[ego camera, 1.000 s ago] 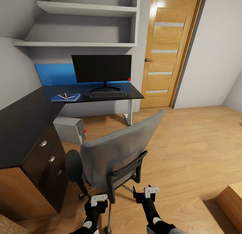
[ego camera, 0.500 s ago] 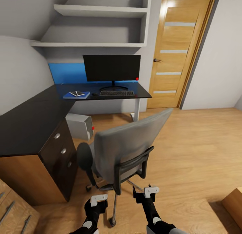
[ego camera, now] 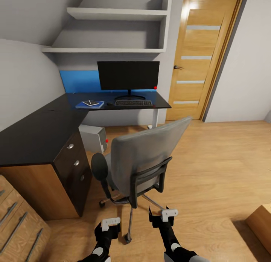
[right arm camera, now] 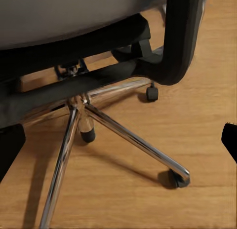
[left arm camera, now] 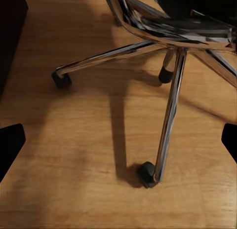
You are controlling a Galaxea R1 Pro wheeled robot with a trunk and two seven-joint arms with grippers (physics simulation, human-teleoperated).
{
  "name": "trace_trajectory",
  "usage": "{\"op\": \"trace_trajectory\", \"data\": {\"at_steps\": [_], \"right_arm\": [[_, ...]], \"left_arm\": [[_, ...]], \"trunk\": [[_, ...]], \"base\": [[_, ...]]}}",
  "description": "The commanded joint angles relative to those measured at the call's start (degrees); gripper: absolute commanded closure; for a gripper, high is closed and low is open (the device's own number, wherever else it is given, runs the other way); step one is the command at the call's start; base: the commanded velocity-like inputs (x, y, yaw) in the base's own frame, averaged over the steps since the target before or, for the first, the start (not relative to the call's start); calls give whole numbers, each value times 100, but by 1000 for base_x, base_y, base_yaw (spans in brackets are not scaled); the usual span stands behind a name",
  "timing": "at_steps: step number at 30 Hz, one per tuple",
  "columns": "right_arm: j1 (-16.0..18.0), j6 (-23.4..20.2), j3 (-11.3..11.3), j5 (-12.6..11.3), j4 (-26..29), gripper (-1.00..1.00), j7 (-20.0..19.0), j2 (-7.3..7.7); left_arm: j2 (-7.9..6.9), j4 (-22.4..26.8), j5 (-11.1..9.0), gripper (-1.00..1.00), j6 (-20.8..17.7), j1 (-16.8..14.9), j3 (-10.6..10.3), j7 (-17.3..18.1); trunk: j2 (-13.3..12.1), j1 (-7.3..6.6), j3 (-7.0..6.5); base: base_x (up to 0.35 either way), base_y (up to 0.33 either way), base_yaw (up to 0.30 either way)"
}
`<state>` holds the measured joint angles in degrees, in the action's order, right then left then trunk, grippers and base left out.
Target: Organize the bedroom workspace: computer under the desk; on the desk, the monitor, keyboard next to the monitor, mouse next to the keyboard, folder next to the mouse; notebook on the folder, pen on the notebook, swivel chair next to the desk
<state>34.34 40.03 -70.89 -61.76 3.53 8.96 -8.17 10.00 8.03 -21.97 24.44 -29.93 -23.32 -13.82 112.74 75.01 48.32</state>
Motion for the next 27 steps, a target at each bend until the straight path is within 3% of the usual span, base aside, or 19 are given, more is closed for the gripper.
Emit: {"op": "trace_trajectory", "data": {"at_steps": [1,27], "right_arm": [[3,4,-48,-3,5,-100,53,0],[3,4,-52,-3,8,-100,53,0]], "left_arm": [[0,-3,-35,-100,17,-4,-50,-33],[0,-38,-35,-100,17,-4,-50,-33]], "trunk": [[2,-3,5],[2,-3,5]], "base": [[-166,0,2],[-21,0,128]]}}
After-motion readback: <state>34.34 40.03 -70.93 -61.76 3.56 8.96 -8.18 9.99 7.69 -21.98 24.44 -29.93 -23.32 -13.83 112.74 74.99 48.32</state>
